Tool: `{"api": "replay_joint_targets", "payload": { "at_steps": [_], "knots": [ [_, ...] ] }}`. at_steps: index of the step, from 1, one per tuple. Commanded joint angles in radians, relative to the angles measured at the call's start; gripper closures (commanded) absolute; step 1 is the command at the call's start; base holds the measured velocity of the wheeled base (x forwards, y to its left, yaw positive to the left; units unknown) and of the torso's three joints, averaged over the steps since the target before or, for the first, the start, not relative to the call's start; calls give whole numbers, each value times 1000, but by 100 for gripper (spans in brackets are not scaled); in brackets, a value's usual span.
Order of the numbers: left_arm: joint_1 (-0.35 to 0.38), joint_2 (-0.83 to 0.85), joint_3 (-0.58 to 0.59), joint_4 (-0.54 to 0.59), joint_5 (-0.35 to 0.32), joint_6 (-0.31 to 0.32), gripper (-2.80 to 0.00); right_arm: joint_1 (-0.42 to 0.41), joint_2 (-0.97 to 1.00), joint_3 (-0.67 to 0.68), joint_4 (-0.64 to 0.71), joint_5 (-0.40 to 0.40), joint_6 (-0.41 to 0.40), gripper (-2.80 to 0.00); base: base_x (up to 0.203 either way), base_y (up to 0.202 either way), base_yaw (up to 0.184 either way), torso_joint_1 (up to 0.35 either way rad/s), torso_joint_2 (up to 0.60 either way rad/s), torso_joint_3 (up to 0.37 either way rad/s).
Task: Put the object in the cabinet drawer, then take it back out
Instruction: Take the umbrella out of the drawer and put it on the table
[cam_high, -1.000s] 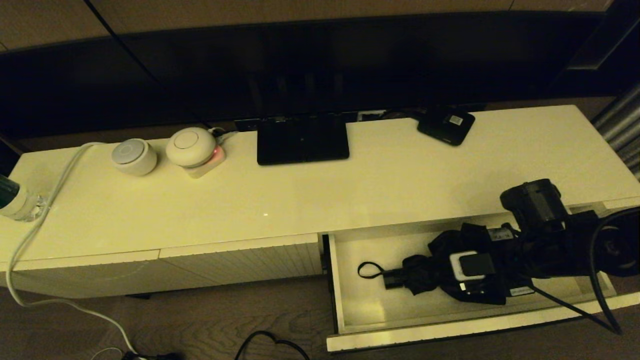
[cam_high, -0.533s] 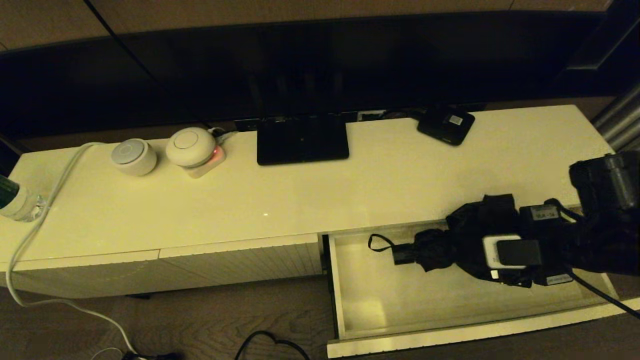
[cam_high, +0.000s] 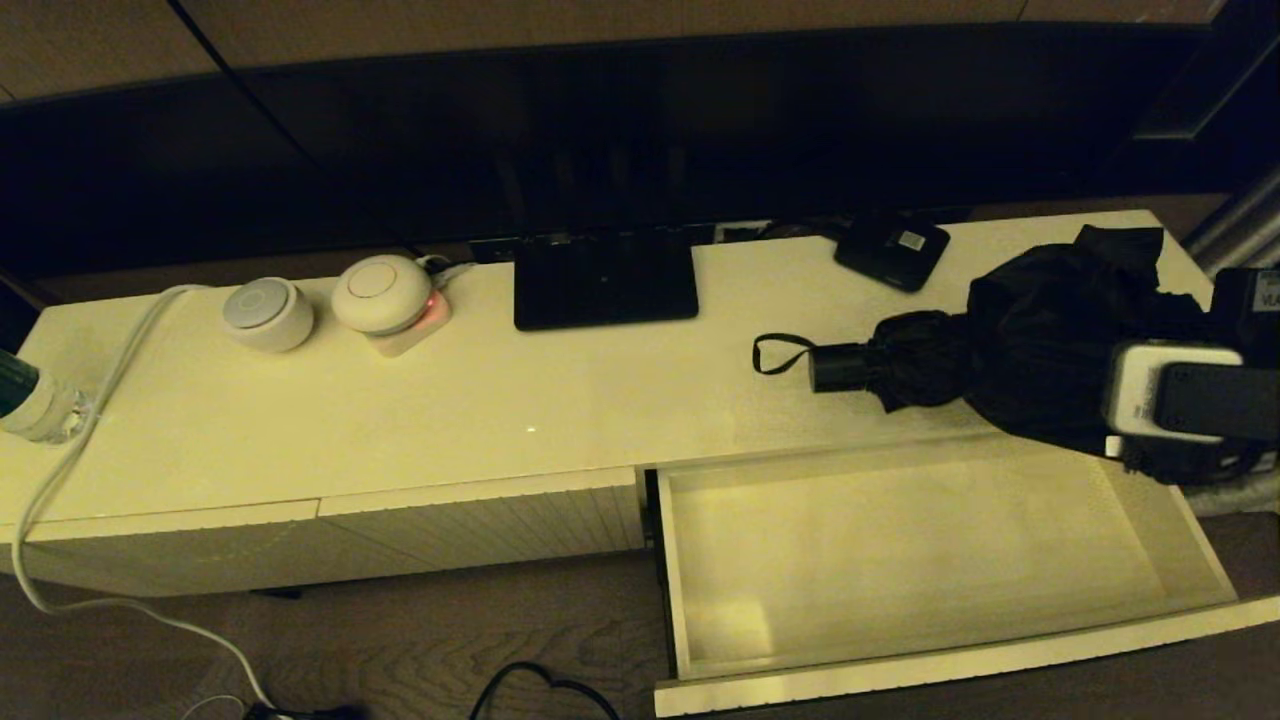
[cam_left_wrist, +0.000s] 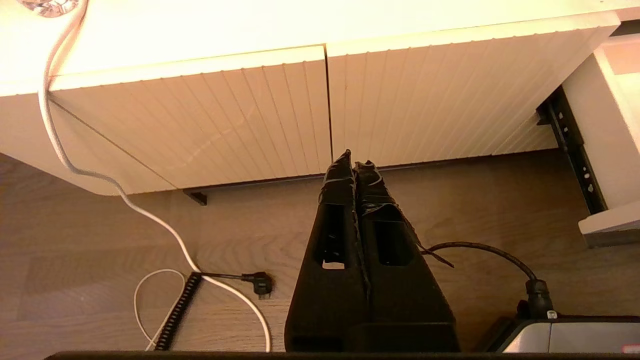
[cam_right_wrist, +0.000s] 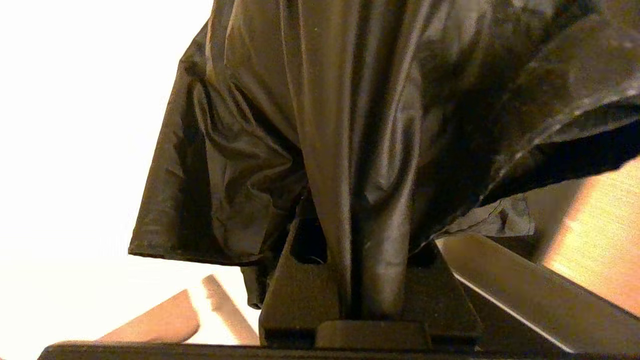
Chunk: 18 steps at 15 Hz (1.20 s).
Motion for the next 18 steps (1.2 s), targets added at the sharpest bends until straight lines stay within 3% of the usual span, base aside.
{"api": "replay_joint_targets", "payload": {
  "at_steps": [1,9,14,15,18],
  "knots": [
    [1,0,3,0,1,0,0,-15,47,-11,-31,-2,-8,0,0,0,0,0,0,0],
    [1,0,3,0,1,0,0,-32,348,18,-396,-1,9,0,0,0,0,0,0,0],
    [1,0,3,0,1,0,0,-37,348,71,-404,0,-3,0,0,0,0,0,0,0],
    [1,0,3,0,1,0,0,-37,346,67,-407,1,-3,-280,0,0,0,0,0,0],
    [1,0,3,0,1,0,0,-37,351,40,-436,1,-3,-280,0,0,0,0,0,0]
  ]
}}
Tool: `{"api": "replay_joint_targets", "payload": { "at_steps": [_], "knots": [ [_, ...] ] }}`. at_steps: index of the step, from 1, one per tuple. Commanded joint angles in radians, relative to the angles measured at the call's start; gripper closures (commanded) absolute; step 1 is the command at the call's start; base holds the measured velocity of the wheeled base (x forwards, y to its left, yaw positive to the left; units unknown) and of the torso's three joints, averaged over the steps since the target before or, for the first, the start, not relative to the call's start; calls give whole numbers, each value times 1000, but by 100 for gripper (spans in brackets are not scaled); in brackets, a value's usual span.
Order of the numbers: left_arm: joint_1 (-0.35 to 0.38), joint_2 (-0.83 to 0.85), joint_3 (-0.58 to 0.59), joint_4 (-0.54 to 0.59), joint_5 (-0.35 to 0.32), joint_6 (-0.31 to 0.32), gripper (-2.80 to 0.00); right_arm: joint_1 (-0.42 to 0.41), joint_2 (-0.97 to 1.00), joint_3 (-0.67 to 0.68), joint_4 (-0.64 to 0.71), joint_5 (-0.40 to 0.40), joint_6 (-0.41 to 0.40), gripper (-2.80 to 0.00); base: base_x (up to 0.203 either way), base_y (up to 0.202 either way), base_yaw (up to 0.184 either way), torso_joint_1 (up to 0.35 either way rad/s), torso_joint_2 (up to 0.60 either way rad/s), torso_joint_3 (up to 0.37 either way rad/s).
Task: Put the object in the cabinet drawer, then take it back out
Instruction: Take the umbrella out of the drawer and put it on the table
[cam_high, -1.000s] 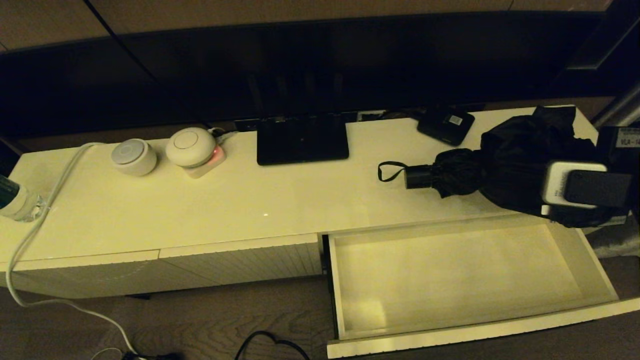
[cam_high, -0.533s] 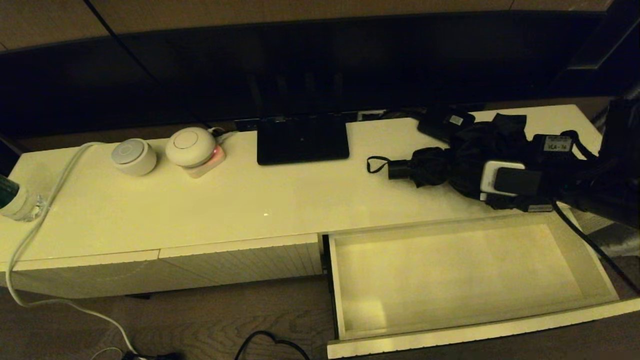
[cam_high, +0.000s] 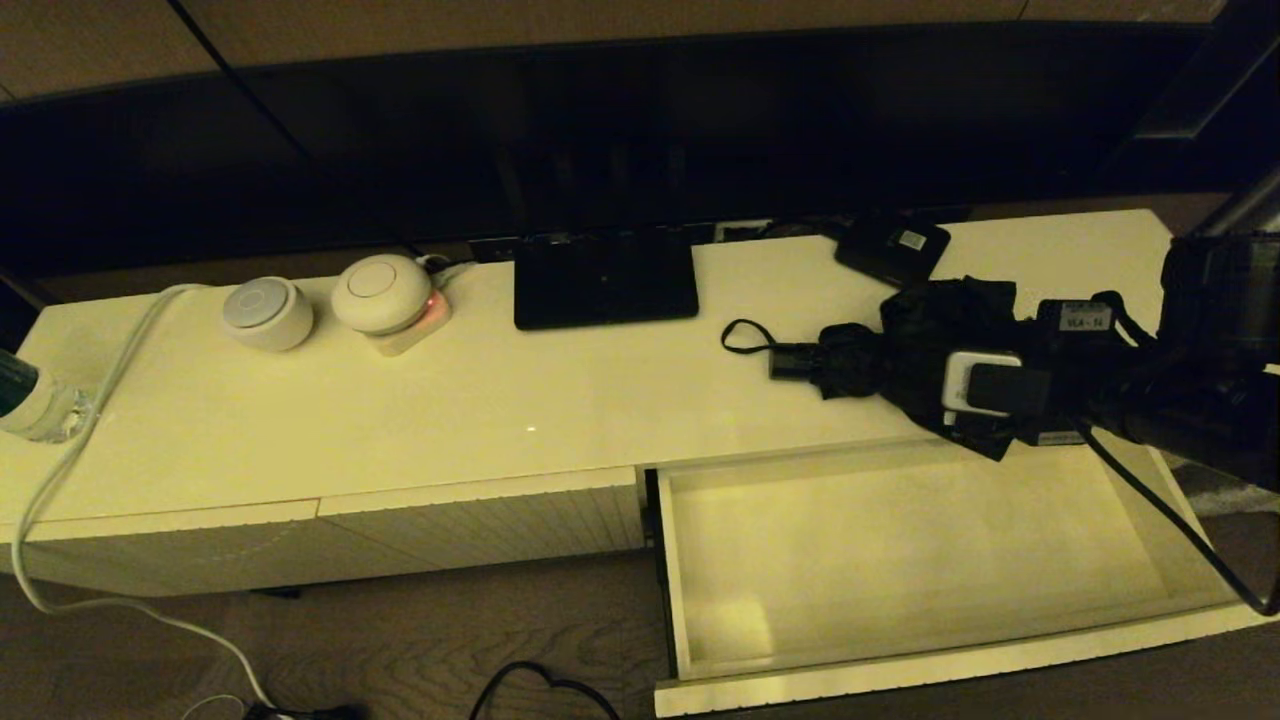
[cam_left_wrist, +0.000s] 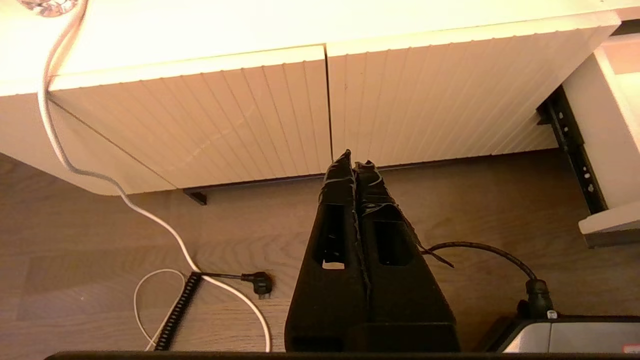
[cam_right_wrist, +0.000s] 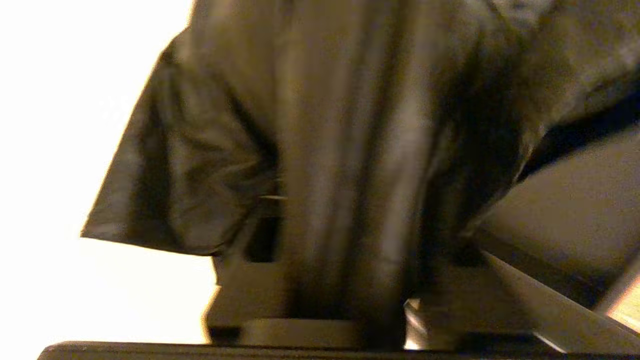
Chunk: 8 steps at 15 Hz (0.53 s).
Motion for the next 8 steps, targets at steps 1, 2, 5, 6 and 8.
{"api": "replay_joint_targets", "payload": {
  "at_steps": [1,2,5,6,8],
  "knots": [
    [0,0,3,0,0,0,0,0,7,-8,-35,1,-7,-280,0,0,0,0,0,0],
    [0,0,3,0,0,0,0,1,1,-5,-68,3,-6,-280,0,0,0,0,0,0],
    [0,0,3,0,0,0,0,2,-89,20,-119,11,-13,-280,0,0,0,0,0,0],
    [0,0,3,0,0,0,0,2,-134,32,-117,14,-14,-280,0,0,0,0,0,0],
    [0,0,3,0,0,0,0,2,-228,85,-103,19,-16,-280,0,0,0,0,0,0]
  ]
}}
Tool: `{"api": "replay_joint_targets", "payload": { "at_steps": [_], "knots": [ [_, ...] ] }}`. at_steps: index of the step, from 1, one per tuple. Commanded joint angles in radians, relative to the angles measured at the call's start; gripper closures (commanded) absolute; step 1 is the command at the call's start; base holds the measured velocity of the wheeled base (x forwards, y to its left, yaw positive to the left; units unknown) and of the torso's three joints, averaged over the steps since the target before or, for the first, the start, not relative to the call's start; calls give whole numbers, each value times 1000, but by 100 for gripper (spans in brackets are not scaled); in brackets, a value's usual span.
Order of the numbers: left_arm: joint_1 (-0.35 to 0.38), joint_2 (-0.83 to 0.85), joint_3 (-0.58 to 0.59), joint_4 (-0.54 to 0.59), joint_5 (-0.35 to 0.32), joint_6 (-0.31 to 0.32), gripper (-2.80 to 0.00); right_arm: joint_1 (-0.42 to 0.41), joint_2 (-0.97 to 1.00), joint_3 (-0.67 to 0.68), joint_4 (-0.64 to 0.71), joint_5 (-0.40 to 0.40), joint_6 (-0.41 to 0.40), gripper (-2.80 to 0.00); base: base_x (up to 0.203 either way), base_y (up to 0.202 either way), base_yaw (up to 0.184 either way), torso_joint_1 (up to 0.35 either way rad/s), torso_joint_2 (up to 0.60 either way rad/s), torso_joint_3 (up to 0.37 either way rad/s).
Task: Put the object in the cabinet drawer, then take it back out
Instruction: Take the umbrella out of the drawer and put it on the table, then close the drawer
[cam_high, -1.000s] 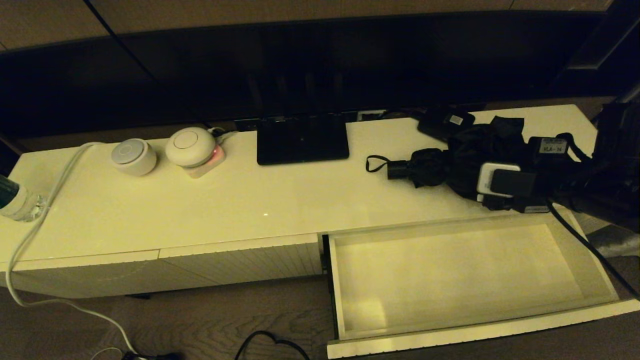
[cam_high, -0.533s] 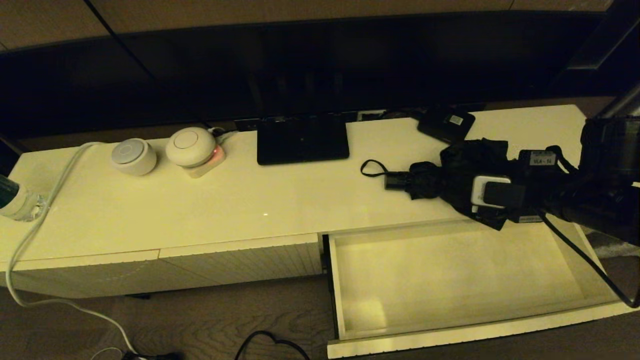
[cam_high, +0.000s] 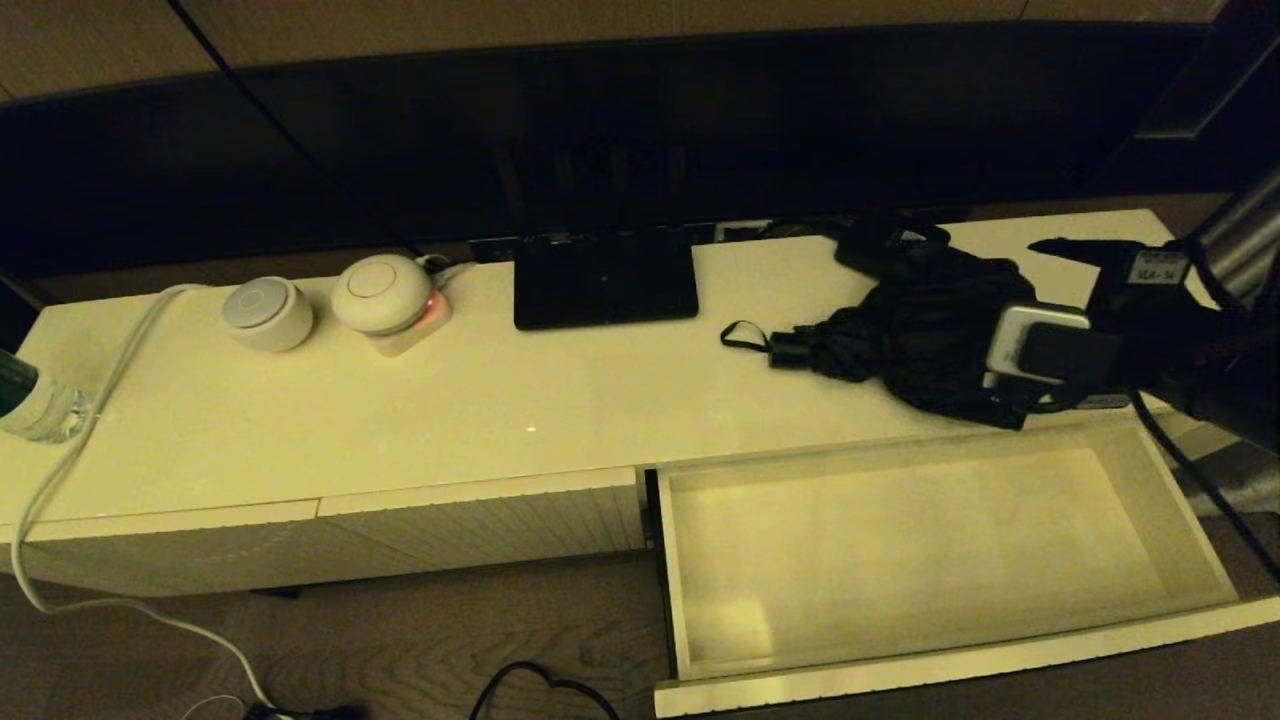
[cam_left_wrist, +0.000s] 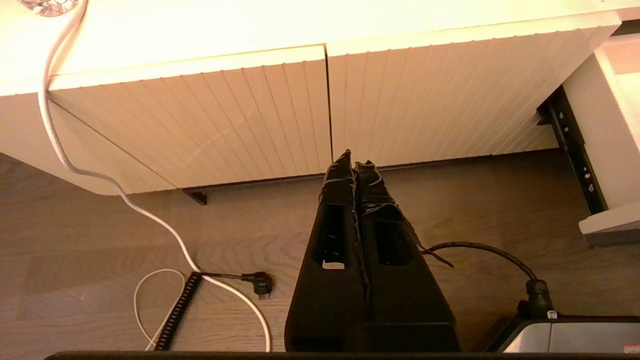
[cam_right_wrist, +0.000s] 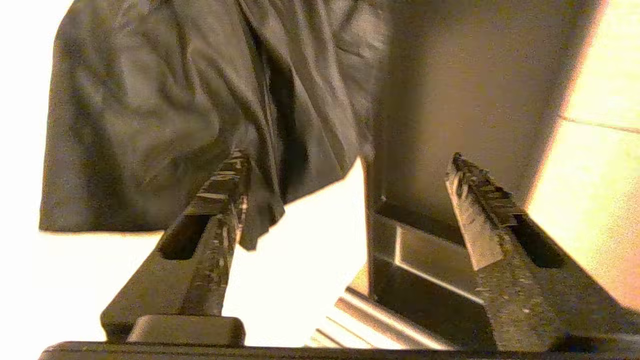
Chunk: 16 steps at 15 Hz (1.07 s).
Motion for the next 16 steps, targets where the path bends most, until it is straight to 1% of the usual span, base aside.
{"api": "replay_joint_targets", "payload": {
  "at_steps": [1,3,4,6,7,9,10,13,16],
  "knots": [
    [0,0,3,0,1,0,0,1,-143,68,14,0,-9,-280,0,0,0,0,0,0],
    [0,0,3,0,1,0,0,7,-213,131,27,0,-10,-280,0,0,0,0,0,0],
    [0,0,3,0,1,0,0,12,-244,163,33,0,-9,0,0,0,0,0,0,0],
    [0,0,3,0,1,0,0,25,-306,202,81,-2,-7,0,0,0,0,0,0,0],
    [0,0,3,0,1,0,0,47,-348,218,144,-2,-7,0,0,0,0,0,0,0],
    [0,0,3,0,1,0,0,141,-414,271,272,-6,-7,0,0,0,0,0,0,0],
    [0,0,3,0,1,0,0,170,-439,323,315,-8,-9,0,0,0,0,0,0,0],
    [0,0,3,0,1,0,0,246,-472,490,352,-7,-10,0,0,0,0,0,0,0],
    [0,0,3,0,1,0,0,270,-418,580,360,-6,-2,0,0,0,0,0,0,0]
  ]
}}
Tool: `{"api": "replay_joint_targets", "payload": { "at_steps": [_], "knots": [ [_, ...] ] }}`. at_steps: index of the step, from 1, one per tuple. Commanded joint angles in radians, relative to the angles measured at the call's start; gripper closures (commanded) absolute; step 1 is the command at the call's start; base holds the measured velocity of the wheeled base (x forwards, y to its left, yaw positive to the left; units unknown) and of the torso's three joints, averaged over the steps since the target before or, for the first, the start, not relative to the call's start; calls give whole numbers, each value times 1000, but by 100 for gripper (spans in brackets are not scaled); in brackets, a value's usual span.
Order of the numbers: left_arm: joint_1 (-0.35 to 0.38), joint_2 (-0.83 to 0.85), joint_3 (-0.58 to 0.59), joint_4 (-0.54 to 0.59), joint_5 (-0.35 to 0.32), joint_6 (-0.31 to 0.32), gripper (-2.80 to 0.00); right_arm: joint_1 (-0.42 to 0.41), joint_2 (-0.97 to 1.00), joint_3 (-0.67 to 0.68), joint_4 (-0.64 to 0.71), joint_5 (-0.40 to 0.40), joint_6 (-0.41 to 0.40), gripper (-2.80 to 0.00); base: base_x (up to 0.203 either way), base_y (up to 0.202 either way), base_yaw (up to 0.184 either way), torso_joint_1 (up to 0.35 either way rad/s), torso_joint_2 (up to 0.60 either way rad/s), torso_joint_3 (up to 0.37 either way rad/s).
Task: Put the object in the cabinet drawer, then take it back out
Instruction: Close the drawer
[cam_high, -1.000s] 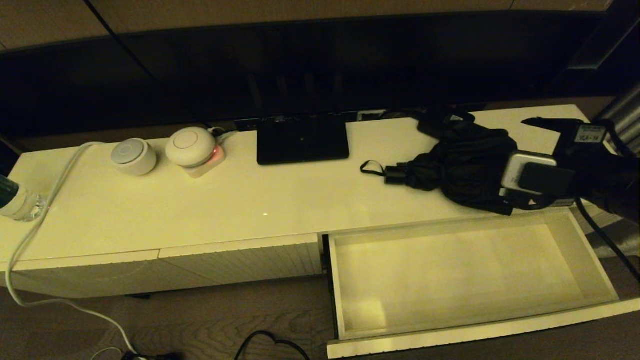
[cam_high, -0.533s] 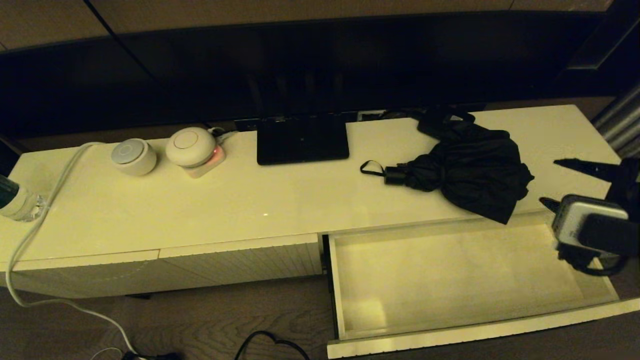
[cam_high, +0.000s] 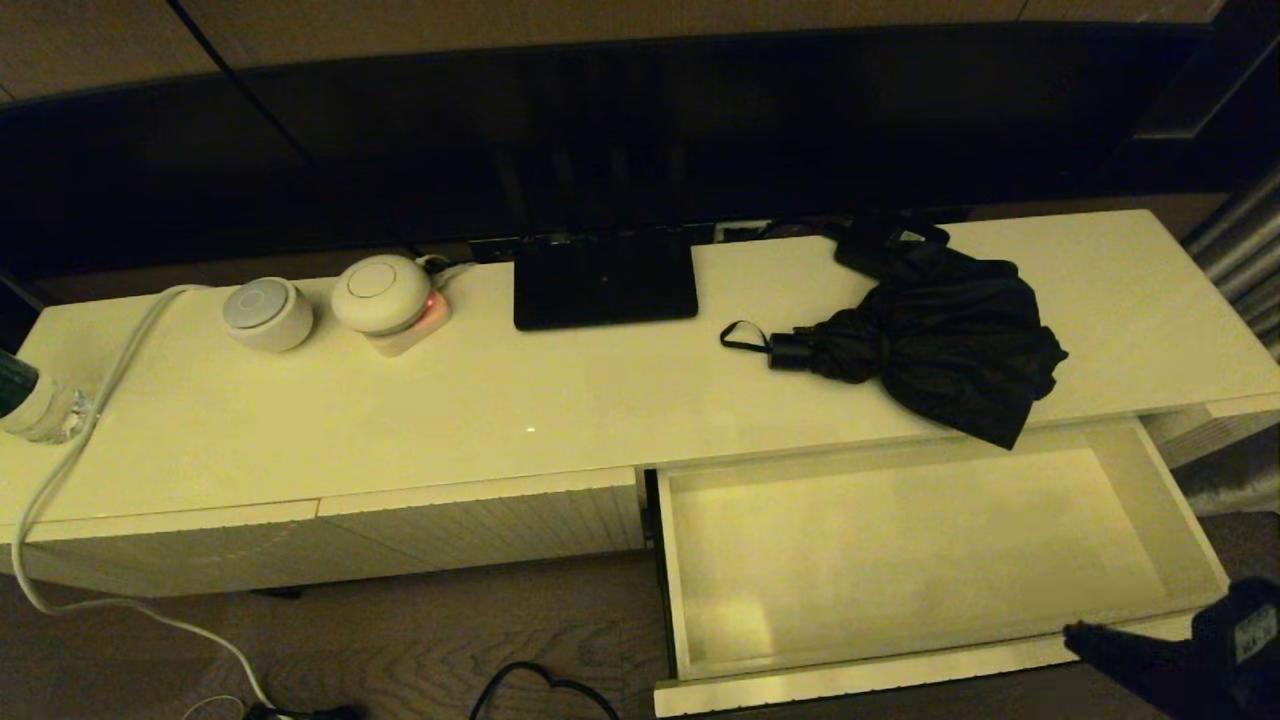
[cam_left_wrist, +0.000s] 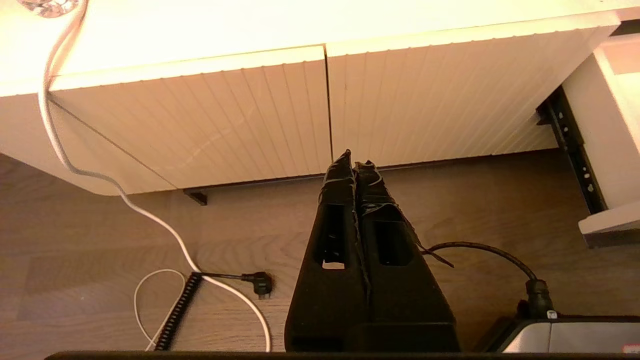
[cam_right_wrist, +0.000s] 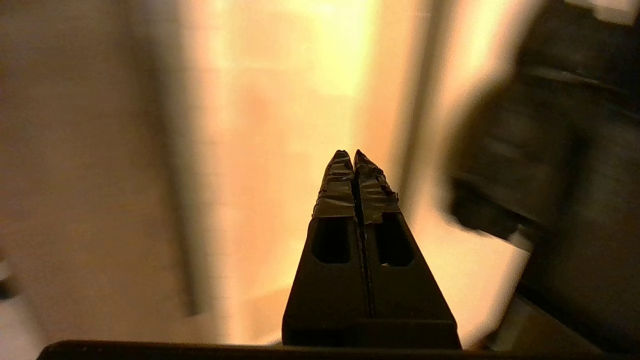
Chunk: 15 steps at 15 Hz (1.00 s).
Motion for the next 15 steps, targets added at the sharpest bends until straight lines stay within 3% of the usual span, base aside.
{"api": "replay_joint_targets", "payload": {
  "at_steps": [1,12,15],
  "knots": [
    [1,0,3,0,0,0,0,14,48,58,3,0,-4,0,0,0,0,0,0,0],
    [1,0,3,0,0,0,0,16,398,93,-11,48,34,0,0,0,0,0,0,0],
    [1,0,3,0,0,0,0,10,505,97,-153,44,36,0,0,0,0,0,0,0]
  ]
}}
